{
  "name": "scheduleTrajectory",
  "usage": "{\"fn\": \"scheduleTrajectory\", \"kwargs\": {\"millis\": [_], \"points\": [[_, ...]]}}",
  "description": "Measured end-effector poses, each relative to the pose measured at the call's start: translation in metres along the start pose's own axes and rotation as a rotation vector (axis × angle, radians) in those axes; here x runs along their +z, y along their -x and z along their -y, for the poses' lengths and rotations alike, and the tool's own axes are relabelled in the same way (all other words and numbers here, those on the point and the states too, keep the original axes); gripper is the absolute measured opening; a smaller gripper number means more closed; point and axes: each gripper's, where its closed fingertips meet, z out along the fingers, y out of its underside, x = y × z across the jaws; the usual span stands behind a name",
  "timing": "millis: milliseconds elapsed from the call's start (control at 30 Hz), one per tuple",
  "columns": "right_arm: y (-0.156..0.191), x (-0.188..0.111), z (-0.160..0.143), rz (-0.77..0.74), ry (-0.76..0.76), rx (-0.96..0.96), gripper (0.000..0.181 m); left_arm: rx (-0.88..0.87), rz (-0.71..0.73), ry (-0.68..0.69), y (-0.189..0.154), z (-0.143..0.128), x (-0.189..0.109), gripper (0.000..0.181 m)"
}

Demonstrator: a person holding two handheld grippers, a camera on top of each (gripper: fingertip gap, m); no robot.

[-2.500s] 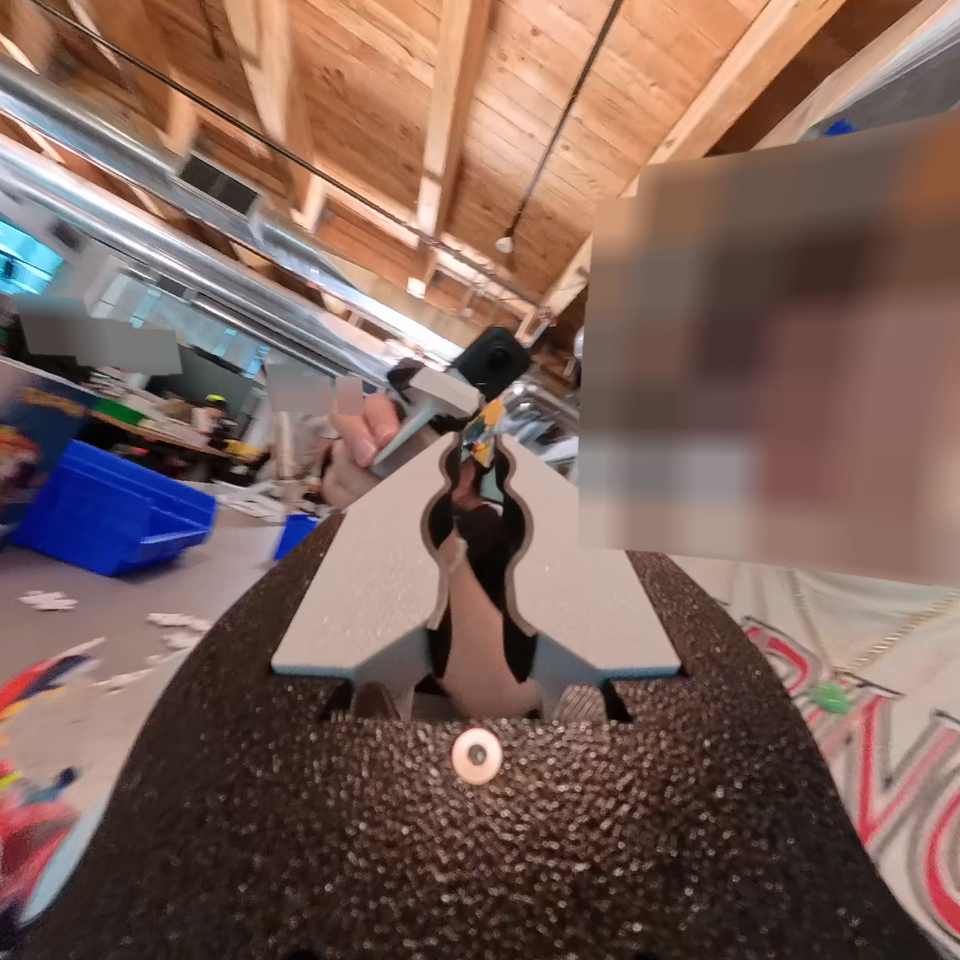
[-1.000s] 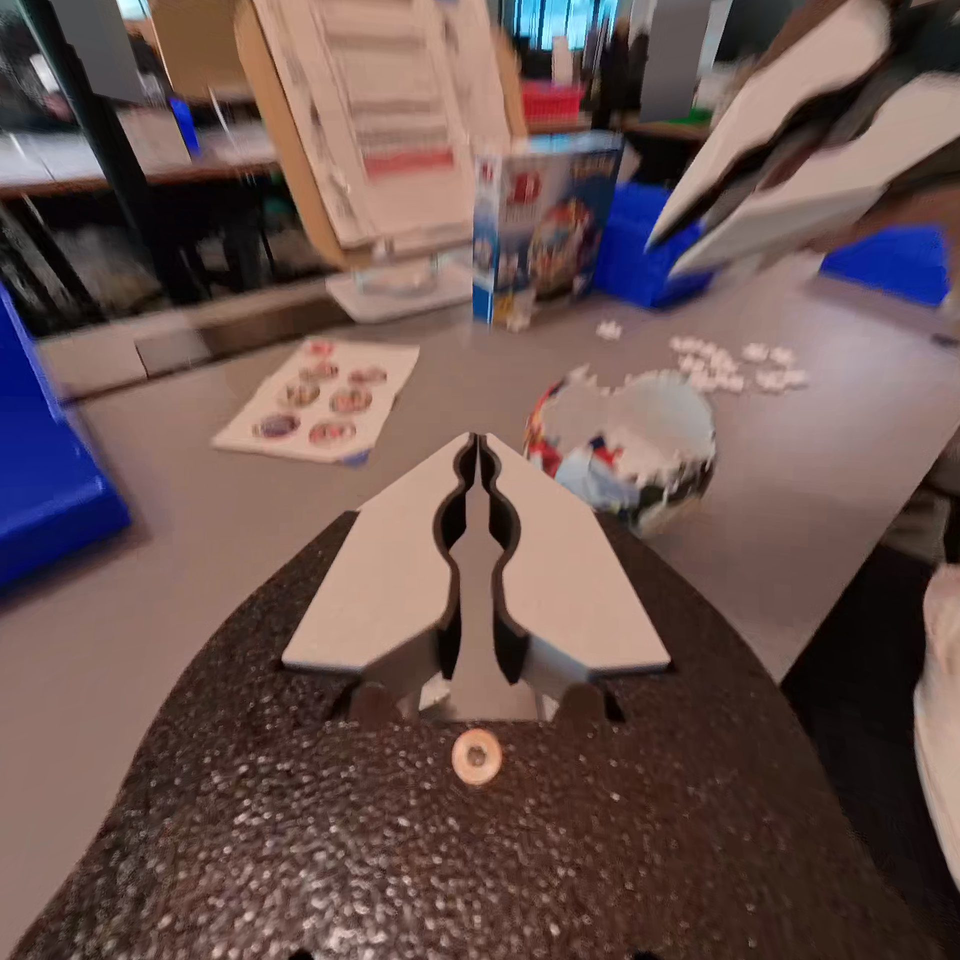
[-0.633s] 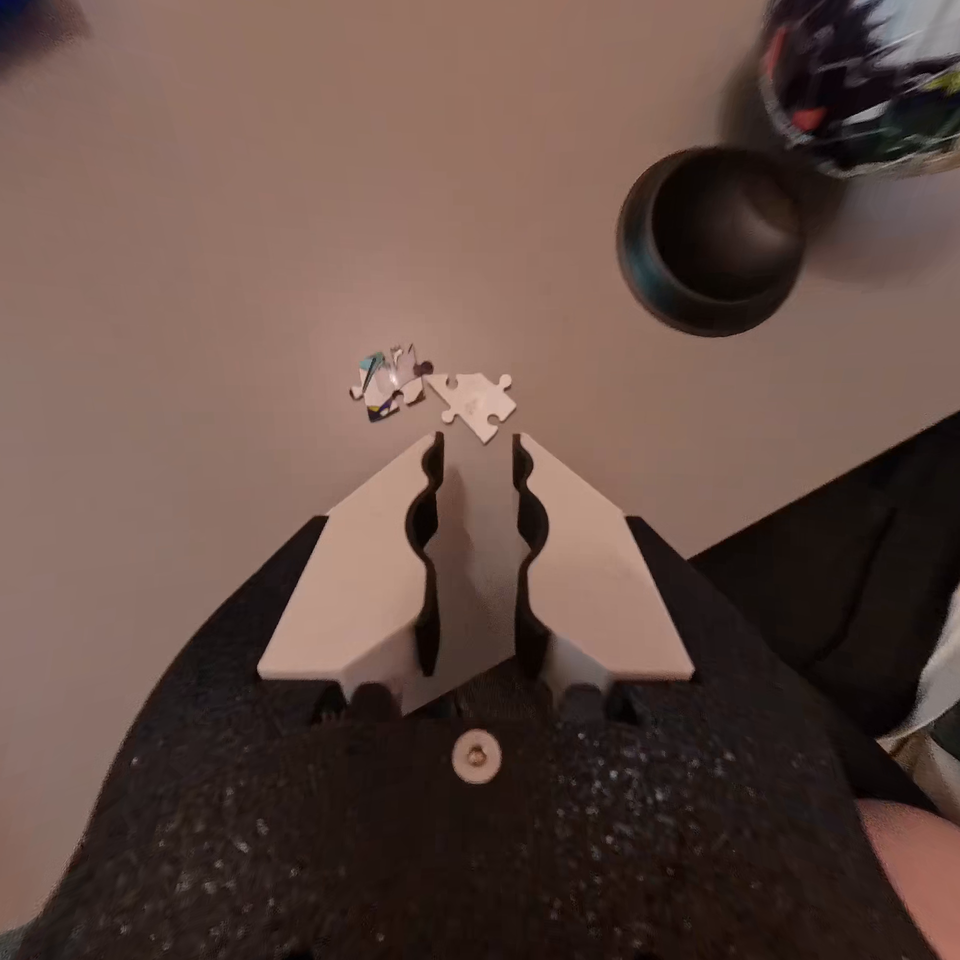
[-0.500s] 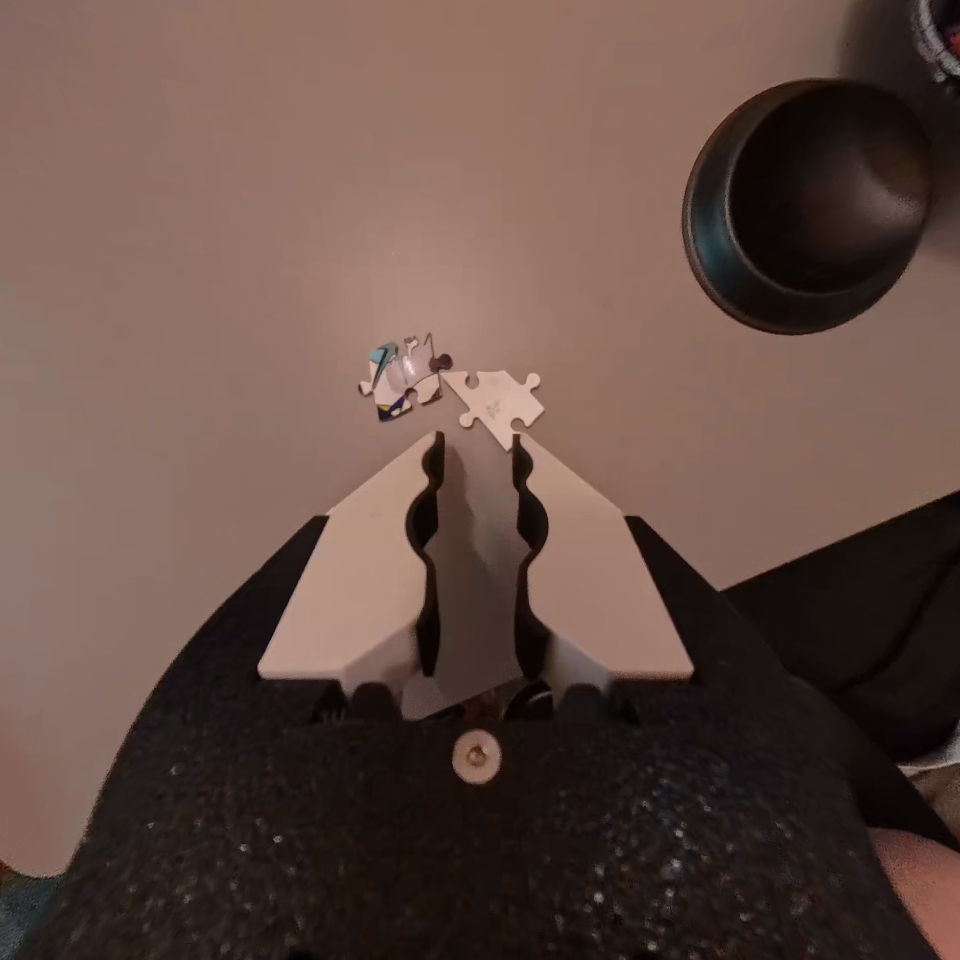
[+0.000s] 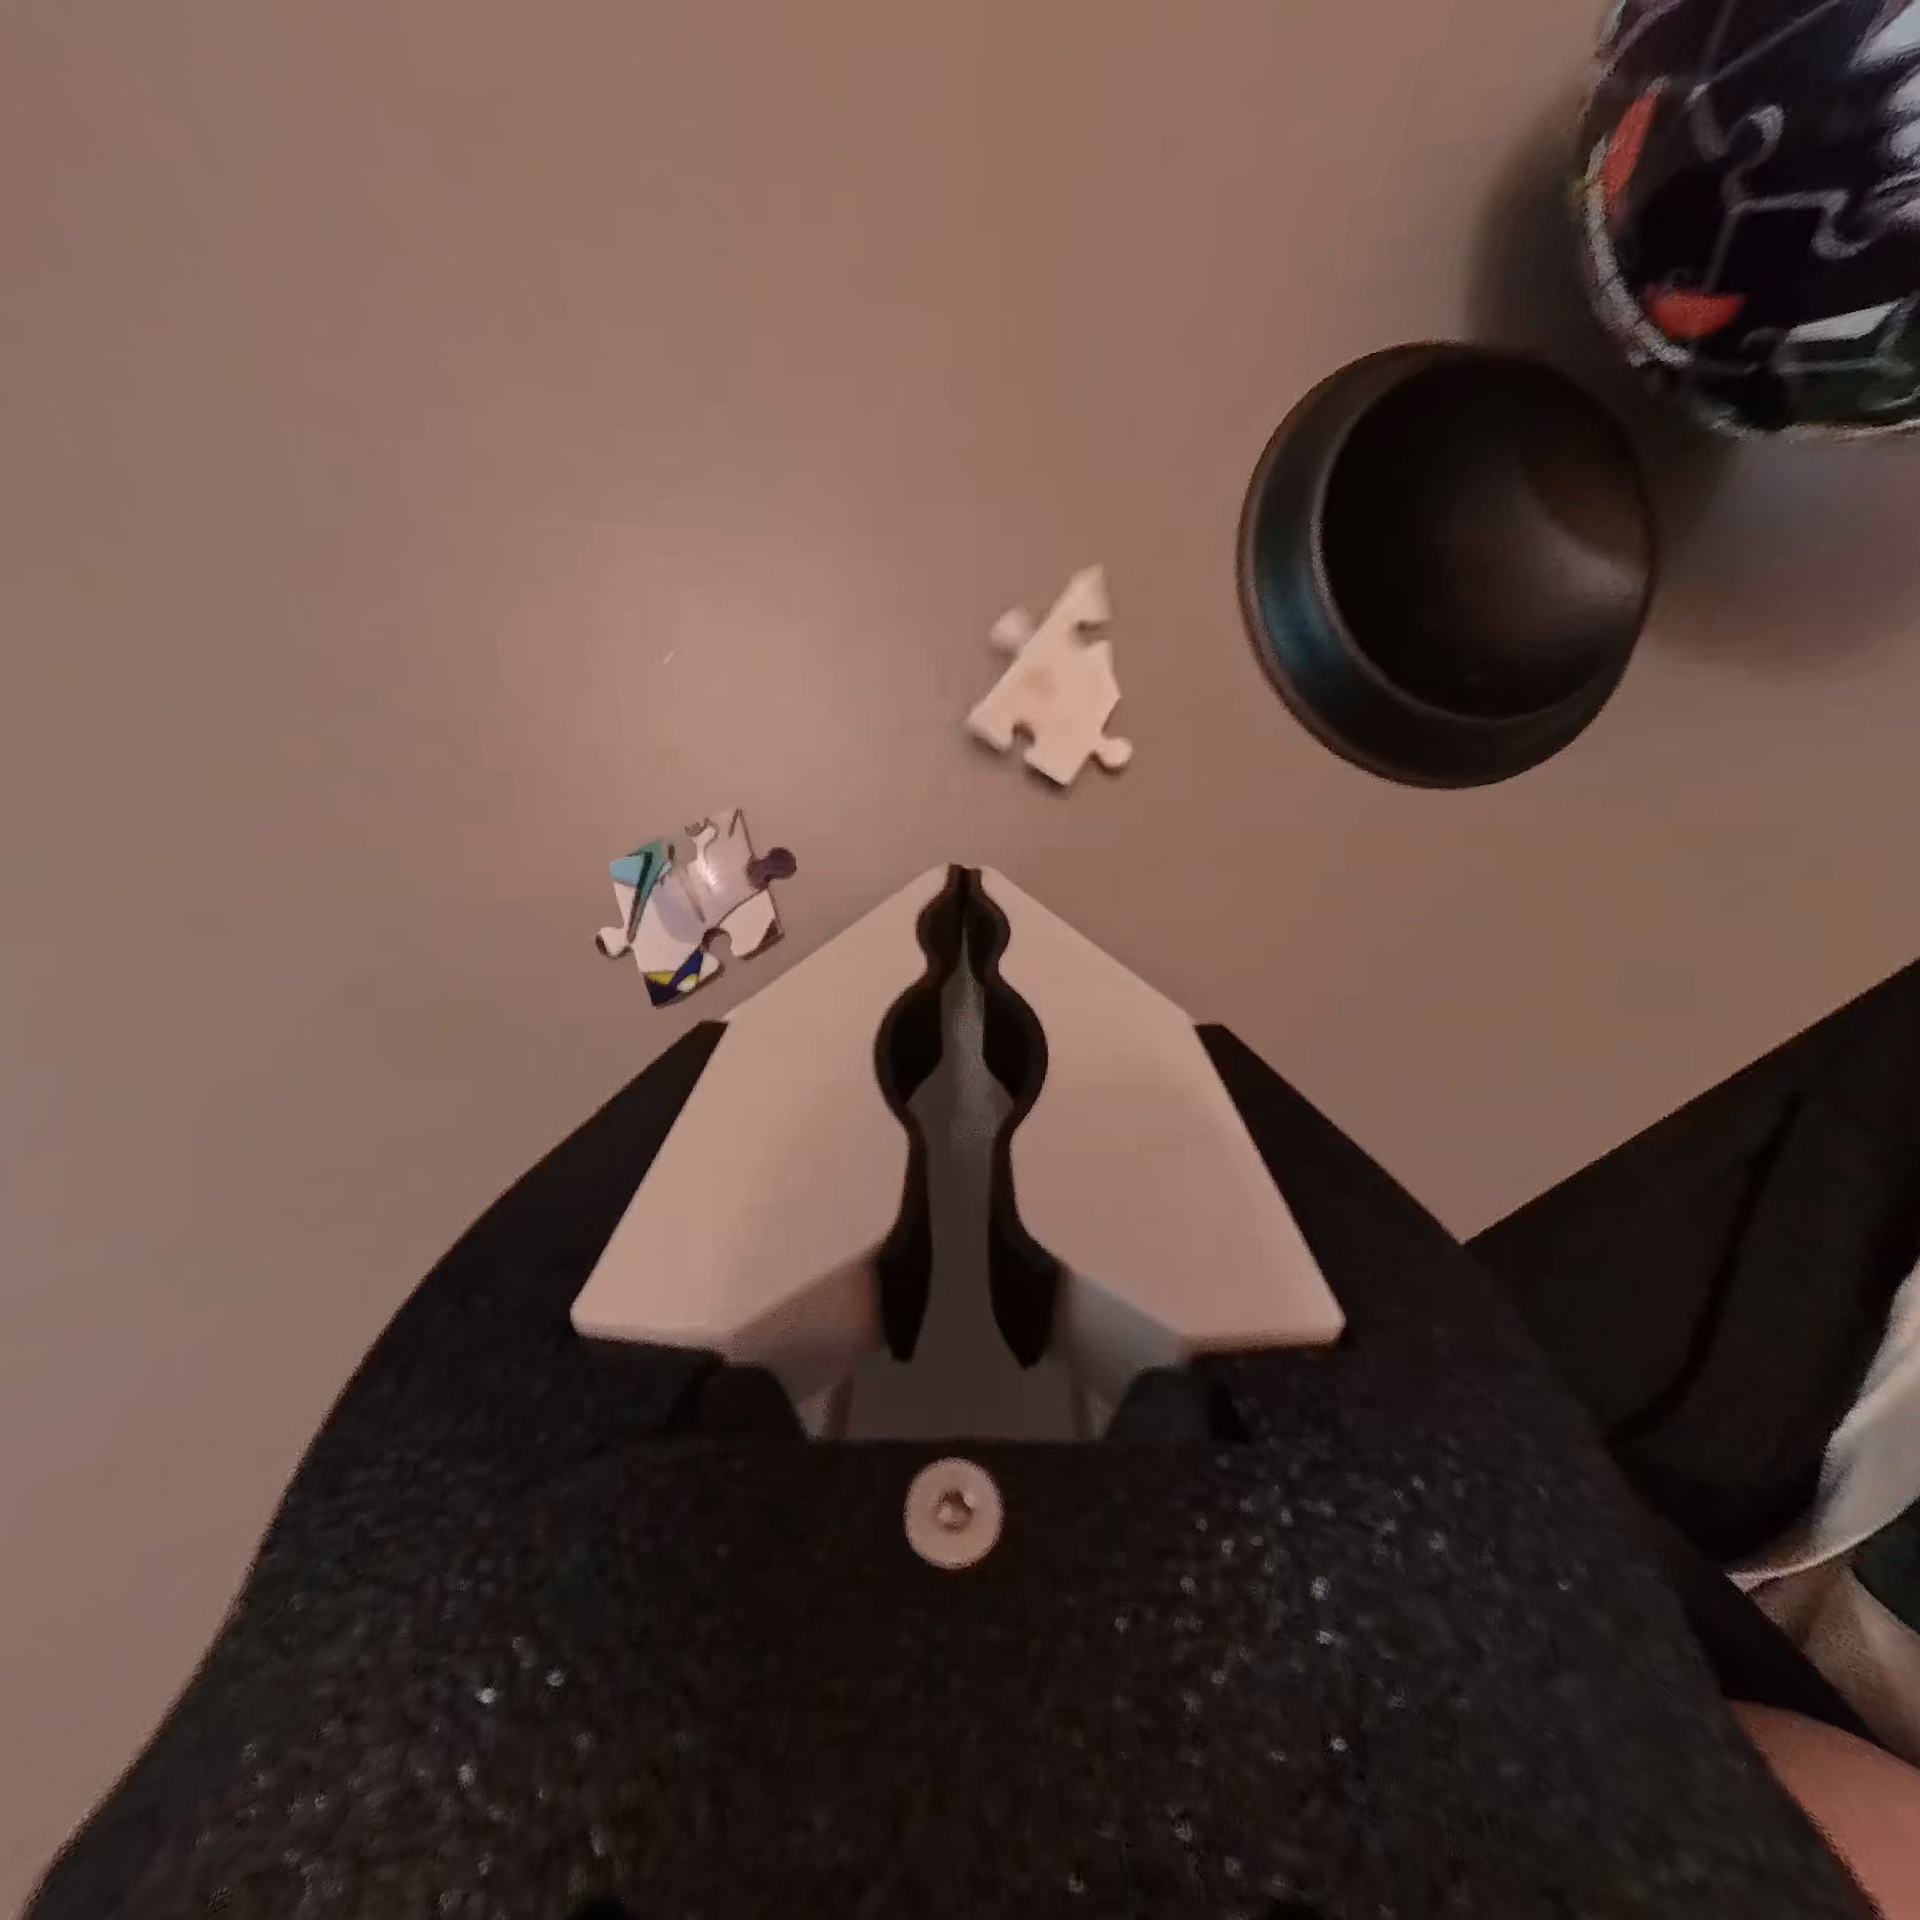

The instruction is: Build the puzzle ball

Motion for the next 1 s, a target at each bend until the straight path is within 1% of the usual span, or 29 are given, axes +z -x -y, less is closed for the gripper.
{"fn": "scheduleTrajectory", "kwargs": {"millis": [33,100,200,367,433,533,600,733,800,1000], "points": [[0.001,0.000,0.003,0.002,-0.015,0.006,0.010,0.006,-0.008,-0.020,-0.001,0.002,-0.002,0.000],[0.003,-0.001,0.009,0.011,-0.036,0.002,0.010,0.012,0.000,-0.033,0.000,0.004,-0.005,0.000],[0.000,0.000,0.007,-0.005,-0.013,-0.012,0.010,0.043,0.002,-0.029,-0.002,0.004,-0.003,0.006],[-0.002,0.001,0.004,-0.010,-0.014,0.003,0.010,0.143,-0.054,-0.105,-0.026,0.031,0.009,0.021],[-0.002,0.001,0.004,-0.011,-0.012,0.000,0.010,0.169,-0.084,-0.081,-0.036,0.034,0.019,0.023],[-0.001,0.002,0.001,-0.007,-0.001,-0.006,0.010,0.213,-0.092,-0.030,-0.043,0.029,0.028,0.029],[-0.001,0.002,0.000,-0.005,-0.001,-0.003,0.010,0.214,-0.094,-0.031,-0.045,0.031,0.030,0.027],[0.000,0.003,0.000,0.002,-0.007,0.000,0.010,0.165,-0.036,-0.032,-0.035,0.036,0.034,0.009],[0.001,0.003,-0.001,0.006,-0.002,-0.004,0.010,0.145,-0.068,-0.040,-0.039,0.038,0.035,0.000],[-0.001,0.002,-0.002,-0.003,-0.005,-0.002,0.011,0.173,-0.067,-0.050,-0.039,0.039,0.036,0.000]]}}
